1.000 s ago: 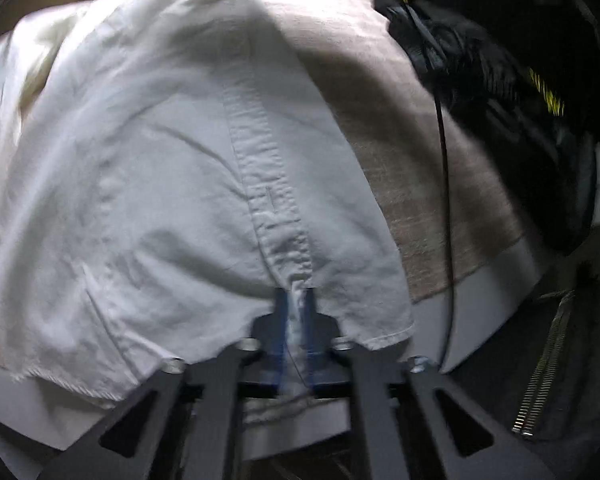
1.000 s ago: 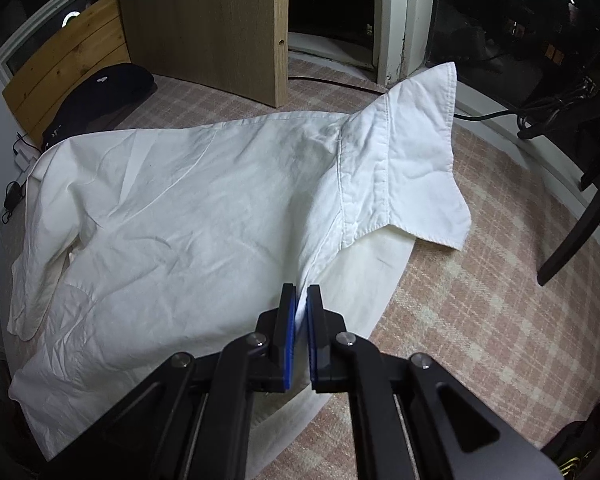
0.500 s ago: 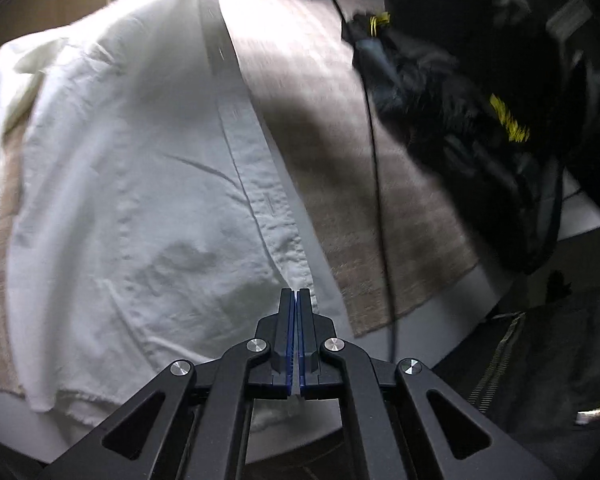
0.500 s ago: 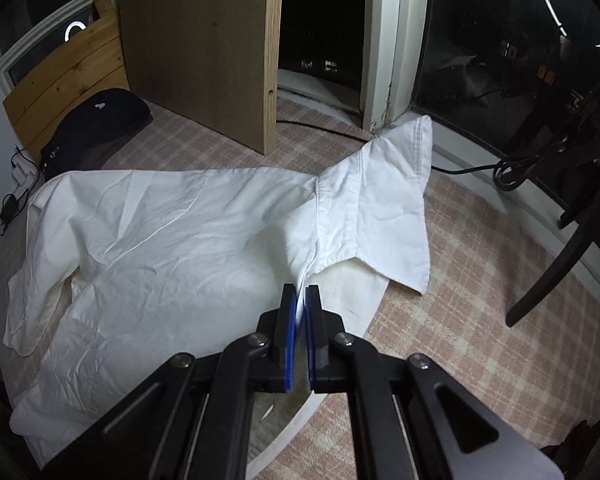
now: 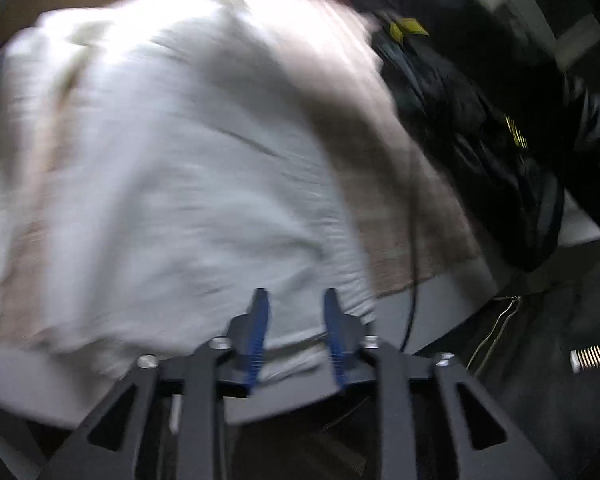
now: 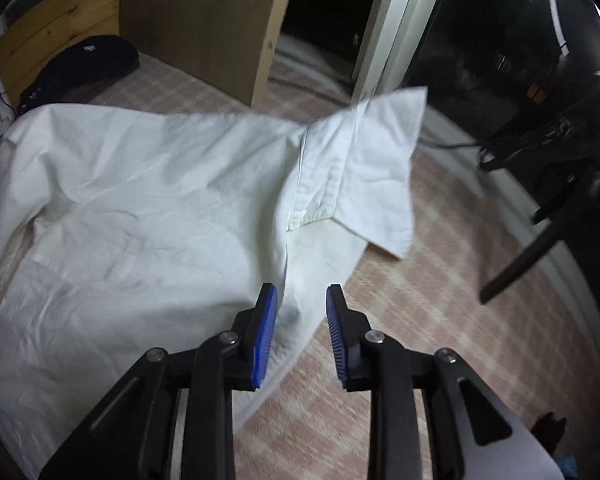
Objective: Fold clothes
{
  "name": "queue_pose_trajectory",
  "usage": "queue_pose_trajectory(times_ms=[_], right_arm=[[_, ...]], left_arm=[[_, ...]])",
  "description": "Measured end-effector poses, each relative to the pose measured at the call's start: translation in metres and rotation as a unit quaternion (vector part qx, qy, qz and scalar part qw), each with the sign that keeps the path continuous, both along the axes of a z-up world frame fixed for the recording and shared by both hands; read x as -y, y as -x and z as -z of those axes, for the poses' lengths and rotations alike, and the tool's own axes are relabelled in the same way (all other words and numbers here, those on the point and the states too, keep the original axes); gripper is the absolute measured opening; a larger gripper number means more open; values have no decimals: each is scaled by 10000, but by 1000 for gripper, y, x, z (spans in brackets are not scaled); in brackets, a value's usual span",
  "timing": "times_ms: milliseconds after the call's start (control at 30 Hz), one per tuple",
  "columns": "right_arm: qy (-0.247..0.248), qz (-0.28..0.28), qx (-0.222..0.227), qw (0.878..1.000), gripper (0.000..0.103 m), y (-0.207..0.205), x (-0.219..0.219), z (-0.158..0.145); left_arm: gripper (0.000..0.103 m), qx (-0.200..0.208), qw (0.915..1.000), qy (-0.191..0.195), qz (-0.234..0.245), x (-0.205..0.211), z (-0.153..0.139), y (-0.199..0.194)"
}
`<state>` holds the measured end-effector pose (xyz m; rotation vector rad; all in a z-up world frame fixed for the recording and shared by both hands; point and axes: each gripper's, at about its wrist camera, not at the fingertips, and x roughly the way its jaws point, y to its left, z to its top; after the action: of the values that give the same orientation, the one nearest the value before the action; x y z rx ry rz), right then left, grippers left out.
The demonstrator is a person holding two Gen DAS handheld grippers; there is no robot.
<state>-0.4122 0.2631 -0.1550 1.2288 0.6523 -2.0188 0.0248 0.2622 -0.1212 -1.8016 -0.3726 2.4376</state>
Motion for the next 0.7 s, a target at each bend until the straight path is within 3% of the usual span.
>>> queue_pose_trajectory(times_ms=[133,200,267,433,467,600,700], right_arm=[[230,-326,334,9986,26,-28,34,-10],[345,-488,501,9970,31,-43,52,-15],[460,-650,668,9946,39,-57,69,-20],[721,-1048,1070,9861,41,-92,112,-31],[569,-1076,1047,9870,41,-93,122,-24],[-39,-1198,941,9883,41,-98,161,2],[-482,-1675,599,9829,41,-116,174,10]], left_arm=[[36,71,9948,125,-1003,64,2,-21],[36,129,9916,158,-1274,86,9,-24],[37,113,9922,93,-1241,93,15,-20],[38,210,9946,6,-1014,92,36,-9],[38,205,9953,-36,-944,90,39,-8],[13,140,9974,-116,-698,83,45,-4],[8,89,9981,-184,-588,80,41,-4]])
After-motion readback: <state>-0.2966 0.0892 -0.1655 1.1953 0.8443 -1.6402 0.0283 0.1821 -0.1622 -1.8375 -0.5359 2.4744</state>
